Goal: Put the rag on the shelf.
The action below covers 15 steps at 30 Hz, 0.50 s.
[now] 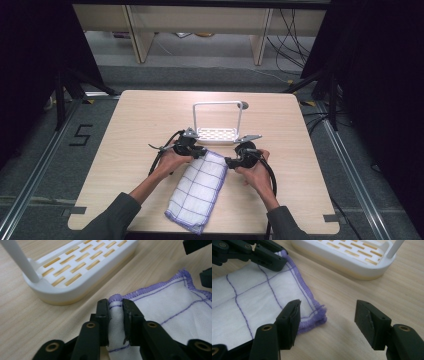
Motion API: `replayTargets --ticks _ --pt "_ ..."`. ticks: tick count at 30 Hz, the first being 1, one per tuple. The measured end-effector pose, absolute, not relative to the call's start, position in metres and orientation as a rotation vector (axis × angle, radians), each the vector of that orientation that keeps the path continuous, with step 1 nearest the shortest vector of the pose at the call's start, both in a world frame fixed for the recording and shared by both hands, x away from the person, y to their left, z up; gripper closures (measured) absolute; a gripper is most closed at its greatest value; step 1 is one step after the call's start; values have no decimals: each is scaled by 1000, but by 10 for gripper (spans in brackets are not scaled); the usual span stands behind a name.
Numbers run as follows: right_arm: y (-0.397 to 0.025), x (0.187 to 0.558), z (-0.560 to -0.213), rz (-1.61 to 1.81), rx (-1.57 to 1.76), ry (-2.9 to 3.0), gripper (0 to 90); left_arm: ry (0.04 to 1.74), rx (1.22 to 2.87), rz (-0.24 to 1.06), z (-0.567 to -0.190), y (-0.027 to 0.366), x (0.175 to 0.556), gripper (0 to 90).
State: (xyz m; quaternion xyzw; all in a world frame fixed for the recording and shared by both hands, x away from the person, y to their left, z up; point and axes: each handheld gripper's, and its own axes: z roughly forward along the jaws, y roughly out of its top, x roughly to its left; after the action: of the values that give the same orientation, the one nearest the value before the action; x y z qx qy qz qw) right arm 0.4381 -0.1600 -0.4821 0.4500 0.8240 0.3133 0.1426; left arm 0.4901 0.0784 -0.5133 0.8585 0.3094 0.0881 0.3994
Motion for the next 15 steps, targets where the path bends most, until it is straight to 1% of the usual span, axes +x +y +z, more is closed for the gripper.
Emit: replayTargets --ticks 2,6,11,15 --pt "-159 439 -483 913 1321 2372 387 779 2177 234 -513 77 488 809" --pt "-153 439 -487 903 1324 2367 384 778 2172 223 -513 77 489 824" --pt "-148 440 -489 856 1299 2391 373 768 2176 235 -513 77 488 827" --pt "-142 444 -497 809 1319 2395 384 771 2166 230 -513 78 488 827"
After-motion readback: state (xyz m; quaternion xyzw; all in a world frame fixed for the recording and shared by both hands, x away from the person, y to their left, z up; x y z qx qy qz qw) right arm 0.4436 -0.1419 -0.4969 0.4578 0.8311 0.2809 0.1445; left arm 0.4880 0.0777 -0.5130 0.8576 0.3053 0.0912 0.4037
